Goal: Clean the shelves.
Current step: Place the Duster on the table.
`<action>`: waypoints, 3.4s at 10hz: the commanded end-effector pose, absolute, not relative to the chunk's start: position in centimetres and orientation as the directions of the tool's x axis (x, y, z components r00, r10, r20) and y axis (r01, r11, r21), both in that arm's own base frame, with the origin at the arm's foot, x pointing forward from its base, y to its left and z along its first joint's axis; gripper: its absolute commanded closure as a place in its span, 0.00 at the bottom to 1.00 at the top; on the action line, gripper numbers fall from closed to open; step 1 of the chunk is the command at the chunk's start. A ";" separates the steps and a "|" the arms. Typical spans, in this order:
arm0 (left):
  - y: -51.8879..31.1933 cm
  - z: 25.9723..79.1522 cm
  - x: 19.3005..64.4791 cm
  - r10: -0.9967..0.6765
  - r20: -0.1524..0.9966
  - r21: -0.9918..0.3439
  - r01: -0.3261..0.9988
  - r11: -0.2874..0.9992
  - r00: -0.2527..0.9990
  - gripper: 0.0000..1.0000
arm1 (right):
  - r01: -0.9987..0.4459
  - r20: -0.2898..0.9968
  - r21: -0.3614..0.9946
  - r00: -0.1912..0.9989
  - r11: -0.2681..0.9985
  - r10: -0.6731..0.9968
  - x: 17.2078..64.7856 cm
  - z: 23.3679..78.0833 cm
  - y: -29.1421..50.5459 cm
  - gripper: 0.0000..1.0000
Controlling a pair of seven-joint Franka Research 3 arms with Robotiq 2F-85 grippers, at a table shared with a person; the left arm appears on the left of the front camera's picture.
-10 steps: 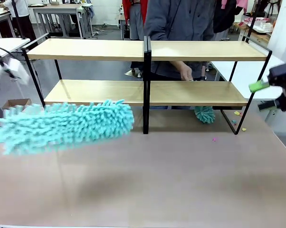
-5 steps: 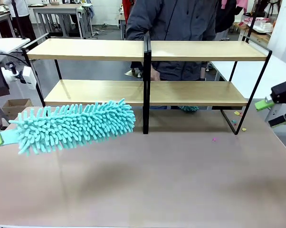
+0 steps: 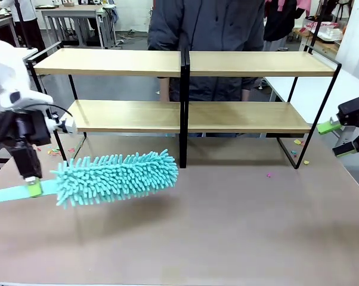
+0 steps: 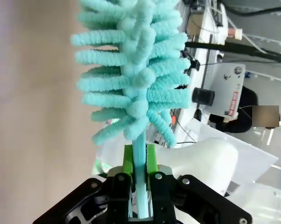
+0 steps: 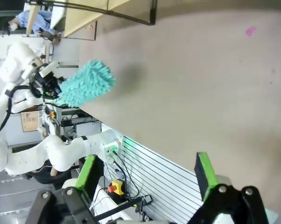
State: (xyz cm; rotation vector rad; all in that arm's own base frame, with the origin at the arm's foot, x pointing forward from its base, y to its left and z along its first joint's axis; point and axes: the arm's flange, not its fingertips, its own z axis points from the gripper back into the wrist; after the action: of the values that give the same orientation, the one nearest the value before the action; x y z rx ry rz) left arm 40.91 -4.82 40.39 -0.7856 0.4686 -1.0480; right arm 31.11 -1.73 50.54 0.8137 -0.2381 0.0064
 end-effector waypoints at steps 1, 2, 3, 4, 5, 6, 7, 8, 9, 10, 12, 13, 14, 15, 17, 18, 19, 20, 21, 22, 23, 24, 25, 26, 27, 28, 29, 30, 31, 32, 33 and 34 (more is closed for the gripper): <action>-4.6 39.0 44.5 -0.919 0.037 -0.777 0.589 0.220 0.392 0.88 | -0.118 0.231 0.728 0.970 0.676 -0.080 31.5 50.6 -1.7 0.00; -4.8 37.5 45.6 -0.934 0.020 -0.795 0.572 0.201 0.357 0.88 | -0.118 0.231 0.728 0.970 0.676 -0.080 31.5 50.6 -1.7 0.00; -4.9 36.8 45.9 -0.943 0.015 -0.797 0.573 0.189 0.332 0.88 | -0.118 0.231 0.728 0.970 0.676 -0.080 31.5 50.6 -1.7 0.00; -5.0 36.4 46.2 -0.940 -0.014 -0.780 0.584 0.223 0.340 0.88 | -0.118 0.231 0.728 0.970 0.676 -0.080 31.5 50.6 -1.7 0.00; -5.0 36.2 46.2 -0.939 -0.040 -0.771 0.587 0.246 0.341 0.88 | -0.118 0.231 0.728 0.970 0.676 -0.080 31.5 50.6 -1.7 0.00; -4.9 36.2 46.0 -0.940 -0.060 -0.766 0.589 0.259 0.335 0.50 | -0.118 0.231 0.728 0.970 0.676 -0.080 31.5 50.6 -1.7 0.00; -4.8 36.7 45.6 -0.936 -0.068 -0.748 0.603 0.277 0.346 0.31 | -0.118 0.231 0.728 0.970 0.676 -0.080 31.5 50.6 -1.7 0.00; -4.6 37.0 45.3 -0.939 -0.070 -0.743 0.610 0.275 0.338 0.00 | -0.118 0.231 0.728 0.970 0.676 -0.080 31.5 50.6 -1.7 0.00; -4.3 37.2 45.0 -0.940 -0.076 -0.735 0.618 0.279 0.333 0.00 | -0.118 0.231 0.728 0.970 0.676 -0.080 31.5 50.6 -1.7 0.00; -3.9 37.4 44.9 -0.940 -0.076 -0.732 0.621 0.279 0.332 0.00 | -0.118 0.231 0.728 0.970 0.676 -0.080 31.5 50.6 -1.7 0.00; -2.1 38.9 44.0 -0.929 -0.086 -0.711 0.632 0.310 0.359 0.00 | -0.118 0.231 0.728 0.970 0.676 -0.080 31.5 50.6 -1.7 0.00; -0.7 39.8 43.2 -0.921 -0.100 -0.689 0.642 0.337 0.376 0.00 | -0.118 0.231 0.728 0.970 0.676 -0.080 31.5 50.6 -1.7 0.00; 0.9 40.8 41.9 -0.929 -0.118 -0.685 0.649 0.332 0.352 0.00 | -0.118 0.231 0.728 0.970 0.676 -0.080 31.5 50.6 -1.7 0.00; 2.5 42.4 40.0 -0.936 -0.119 -0.671 0.669 0.321 0.330 0.00 | -0.118 0.231 0.728 0.970 0.676 -0.080 31.5 50.6 -1.7 0.00; 5.6 46.1 36.0 -0.951 0.035 -0.616 0.756 0.222 0.308 0.00 | -0.118 0.231 0.728 0.970 0.676 -0.080 31.5 50.6 -1.7 0.00; 7.6 48.2 33.6 -0.942 0.162 -0.574 0.805 0.152 0.293 0.00 | -0.118 0.231 0.728 0.970 0.676 -0.080 31.5 50.6 -1.7 0.00; 9.3 50.3 31.2 -0.897 0.298 -0.543 0.831 0.121 0.326 0.00 | -0.118 0.231 0.728 0.970 0.676 -0.080 31.5 50.6 -1.7 0.00; 10.9 52.4 29.1 -0.797 0.468 -0.532 0.842 0.092 0.382 0.00 | -0.118 0.231 0.728 0.970 0.676 -0.080 31.5 50.6 -1.7 0.00; 11.9 54.0 28.1 -0.661 0.616 -0.556 0.831 0.021 0.428 0.00 | -0.118 0.231 0.728 0.970 0.676 -0.080 31.5 50.6 -1.7 0.00; 12.6 54.9 28.3 -0.489 0.725 -0.552 0.834 0.009 0.485 0.00 | -0.098 0.215 0.713 0.973 0.694 -0.084 31.2 50.5 -1.8 0.00; 13.2 55.2 29.5 -0.317 0.775 -0.579 0.816 -0.007 0.547 0.00 | -0.150 0.230 0.782 0.971 0.605 -0.057 30.1 53.0 -0.9 0.00; 13.7 54.9 31.3 -0.098 0.792 -0.606 0.796 -0.009 0.602 0.00 | -0.115 0.191 0.863 0.976 0.492 -0.107 28.7 55.9 -0.1 0.00; 13.6 54.5 32.8 0.026 0.786 -0.618 0.786 -0.002 0.618 0.00 | -0.052 0.152 0.890 0.971 0.454 -0.185 27.7 57.7 0.2 0.00; 13.4 54.0 34.0 0.100 0.780 -0.623 0.782 0.027 0.617 0.00 | -0.016 0.110 0.922 0.969 0.387 -0.222 26.7 58.9 -0.1 0.00; 12.8 53.5 34.9 0.150 0.750 -0.655 0.754 0.042 0.644 0.00 | 0.018 0.097 0.935 0.948 0.355 -0.302 26.3 59.5 -0.7 0.00; 15.1 53.6 32.9 -0.106 0.761 -0.643 0.765 0.001 0.640 0.00 | -0.091 0.172 0.883 0.975 0.461 -0.137 27.6 58.0 0.0 0.00; 15.1 53.6 32.9 -0.106 0.761 -0.643 0.765 0.001 0.640 0.00 | -0.091 0.172 0.883 0.975 0.461 -0.137 27.6 58.0 0.0 0.00; 15.1 53.6 32.9 -0.106 0.761 -0.643 0.765 0.001 0.640 0.00 | -0.091 0.172 0.883 0.975 0.461 -0.137 27.6 58.0 0.0 0.00; 15.1 53.6 32.9 -0.106 0.761 -0.643 0.765 0.001 0.640 0.00 | -0.091 0.172 0.883 0.975 0.461 -0.137 27.6 58.0 0.0 0.00; 15.1 53.6 32.9 -0.106 0.761 -0.643 0.765 0.001 0.640 0.00 | -0.091 0.172 0.883 0.975 0.461 -0.137 27.6 58.0 0.0 0.00; 15.1 53.6 32.9 -0.106 0.761 -0.643 0.765 0.001 0.640 0.00 | -0.091 0.172 0.883 0.975 0.461 -0.137 27.6 58.0 0.0 0.00; 15.1 53.6 32.9 -0.106 0.761 -0.643 0.765 0.001 0.640 0.00 | -0.091 0.172 0.883 0.975 0.461 -0.137 27.6 58.0 0.0 0.00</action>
State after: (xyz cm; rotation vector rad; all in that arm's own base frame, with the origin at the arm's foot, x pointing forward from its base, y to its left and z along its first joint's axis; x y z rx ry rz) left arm 32.93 14.89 53.64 -1.4169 -0.5925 -0.7327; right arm 27.57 0.17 57.66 1.0944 -0.2248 -0.0447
